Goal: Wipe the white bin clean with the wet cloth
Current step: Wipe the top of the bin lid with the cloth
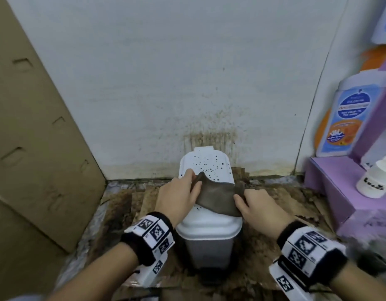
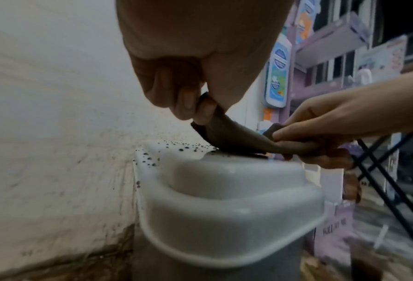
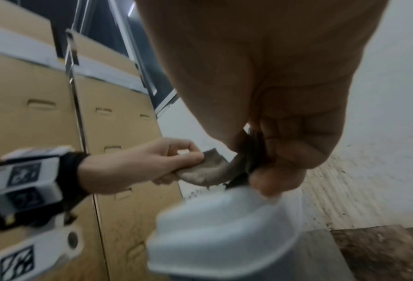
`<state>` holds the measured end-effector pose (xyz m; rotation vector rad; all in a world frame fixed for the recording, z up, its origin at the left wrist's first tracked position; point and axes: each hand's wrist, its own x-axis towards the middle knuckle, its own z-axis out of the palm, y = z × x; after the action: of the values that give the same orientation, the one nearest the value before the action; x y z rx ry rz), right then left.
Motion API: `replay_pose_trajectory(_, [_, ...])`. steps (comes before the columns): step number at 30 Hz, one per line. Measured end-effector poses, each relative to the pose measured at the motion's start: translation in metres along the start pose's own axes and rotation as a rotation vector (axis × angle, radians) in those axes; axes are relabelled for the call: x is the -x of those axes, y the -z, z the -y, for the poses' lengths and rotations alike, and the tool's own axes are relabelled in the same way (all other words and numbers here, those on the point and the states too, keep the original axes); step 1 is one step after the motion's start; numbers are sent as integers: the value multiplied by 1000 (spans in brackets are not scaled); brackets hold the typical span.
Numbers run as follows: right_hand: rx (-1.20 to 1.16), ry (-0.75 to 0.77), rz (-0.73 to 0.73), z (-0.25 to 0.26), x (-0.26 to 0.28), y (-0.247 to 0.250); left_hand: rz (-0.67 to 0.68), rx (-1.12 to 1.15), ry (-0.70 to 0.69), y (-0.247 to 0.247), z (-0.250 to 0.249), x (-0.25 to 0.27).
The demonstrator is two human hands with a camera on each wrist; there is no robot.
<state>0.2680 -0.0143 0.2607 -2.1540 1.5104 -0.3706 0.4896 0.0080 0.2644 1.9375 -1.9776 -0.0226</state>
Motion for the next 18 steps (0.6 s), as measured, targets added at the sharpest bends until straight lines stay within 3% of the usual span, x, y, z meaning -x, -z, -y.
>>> replay_pose_trajectory(7, [178, -94, -16, -4, 19, -13, -57, -96, -123, -1, 6, -7])
replay_pose_trajectory(11, [563, -58, -359, 1, 25, -10, -96, -71, -145, -6, 11, -14])
replay_pose_trajectory(13, [474, 54, -389, 0, 15, -8, -99, -53, -162, -11, 12, -20])
replay_pose_trajectory(16, [294, 335, -193, -3, -2, -14, -98, -6, -194, -16, 13, -33])
replay_pose_trajectory(18, [371, 513, -87, -4, -13, -20, -91, 41, -221, -17, 15, -38])
